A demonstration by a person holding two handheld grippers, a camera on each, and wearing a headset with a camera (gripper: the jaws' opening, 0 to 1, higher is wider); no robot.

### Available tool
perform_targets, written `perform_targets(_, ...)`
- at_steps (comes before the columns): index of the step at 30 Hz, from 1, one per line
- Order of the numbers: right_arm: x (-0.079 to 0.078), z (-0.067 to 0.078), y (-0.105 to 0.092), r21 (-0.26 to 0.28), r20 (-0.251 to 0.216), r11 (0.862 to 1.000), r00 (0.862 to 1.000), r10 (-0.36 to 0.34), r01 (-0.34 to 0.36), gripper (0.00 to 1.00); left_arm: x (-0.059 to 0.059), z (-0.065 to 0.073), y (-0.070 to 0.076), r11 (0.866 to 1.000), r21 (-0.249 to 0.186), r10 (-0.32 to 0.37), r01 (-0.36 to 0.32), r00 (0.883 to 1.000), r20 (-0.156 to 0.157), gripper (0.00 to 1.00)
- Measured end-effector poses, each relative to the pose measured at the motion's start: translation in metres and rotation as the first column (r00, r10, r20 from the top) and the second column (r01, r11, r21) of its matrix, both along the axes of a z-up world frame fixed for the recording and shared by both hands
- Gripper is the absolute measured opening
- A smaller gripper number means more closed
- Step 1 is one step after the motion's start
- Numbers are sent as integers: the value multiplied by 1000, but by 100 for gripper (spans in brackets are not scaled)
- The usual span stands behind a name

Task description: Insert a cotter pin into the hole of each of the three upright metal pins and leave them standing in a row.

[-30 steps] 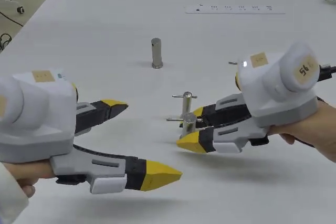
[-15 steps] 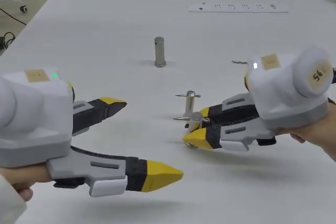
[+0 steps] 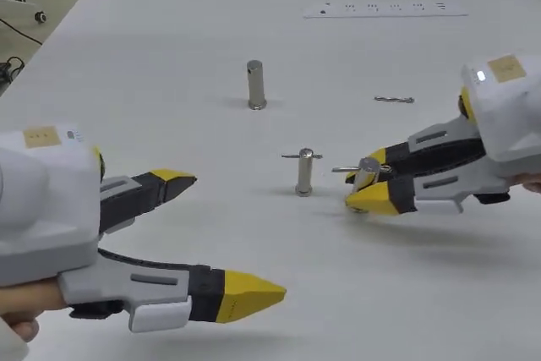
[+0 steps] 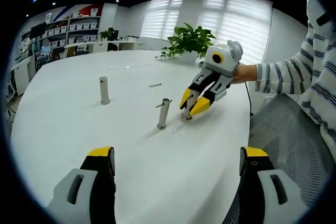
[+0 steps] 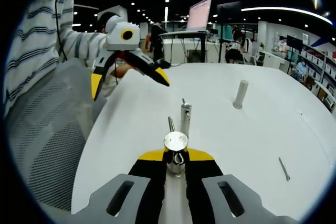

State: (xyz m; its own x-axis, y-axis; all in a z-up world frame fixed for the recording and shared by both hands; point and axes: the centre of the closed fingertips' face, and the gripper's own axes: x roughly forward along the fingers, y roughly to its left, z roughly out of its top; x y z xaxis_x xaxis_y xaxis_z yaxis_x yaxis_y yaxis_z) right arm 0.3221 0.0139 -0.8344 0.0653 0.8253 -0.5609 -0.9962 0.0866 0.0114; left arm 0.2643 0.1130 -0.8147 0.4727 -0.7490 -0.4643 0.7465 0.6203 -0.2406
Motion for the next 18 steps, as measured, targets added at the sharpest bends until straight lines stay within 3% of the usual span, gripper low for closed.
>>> perform_targets(6,11,2,-13,6,4,1000,1000,-18,18,13,-2,0,3,1000,3,17,-17,1000,-14,99)
perform_targets(7,13,2,-14,8,3,1000,1000,-19,19,13,-1,-2,5,999,21,27,-27,999,-18,99)
perform_targets(18,11,-5,-12,15,-15,1000,1000,2,-1,14,-5,2,2,999,38,29,-29,999,-14,99)
